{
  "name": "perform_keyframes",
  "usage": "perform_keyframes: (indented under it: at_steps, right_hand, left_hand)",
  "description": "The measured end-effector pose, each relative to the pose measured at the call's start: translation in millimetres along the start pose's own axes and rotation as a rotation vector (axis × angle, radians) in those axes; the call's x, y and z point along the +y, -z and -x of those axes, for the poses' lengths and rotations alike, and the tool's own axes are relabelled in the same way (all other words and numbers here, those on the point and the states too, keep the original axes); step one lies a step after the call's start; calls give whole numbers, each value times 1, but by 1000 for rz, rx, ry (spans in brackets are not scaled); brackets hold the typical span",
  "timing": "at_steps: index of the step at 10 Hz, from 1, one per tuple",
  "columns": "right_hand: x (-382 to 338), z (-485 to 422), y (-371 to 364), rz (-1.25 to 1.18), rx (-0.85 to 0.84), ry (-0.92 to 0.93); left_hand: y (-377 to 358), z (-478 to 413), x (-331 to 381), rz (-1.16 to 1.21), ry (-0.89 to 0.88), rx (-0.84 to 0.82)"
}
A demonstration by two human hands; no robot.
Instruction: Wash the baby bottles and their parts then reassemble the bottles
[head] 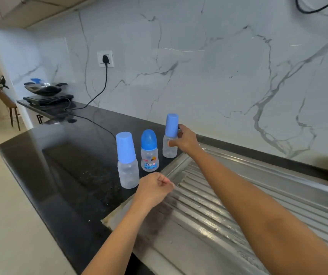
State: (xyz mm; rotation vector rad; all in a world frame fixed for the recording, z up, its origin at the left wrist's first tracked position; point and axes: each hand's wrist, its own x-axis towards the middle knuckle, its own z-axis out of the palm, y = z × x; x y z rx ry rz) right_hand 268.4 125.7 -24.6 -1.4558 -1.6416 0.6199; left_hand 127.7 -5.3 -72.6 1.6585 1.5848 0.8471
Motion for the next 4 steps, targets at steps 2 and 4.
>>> perform_keyframes:
  at_steps: [2,4]
  right_hand:
    - [-1,-10,-15,-5,-22,-13]
    - [1,-4,-17,-18,-36,-69]
  left_hand:
    - [2,-6,3,19,-15,-21]
    - [1,-2,7,29,14,-24]
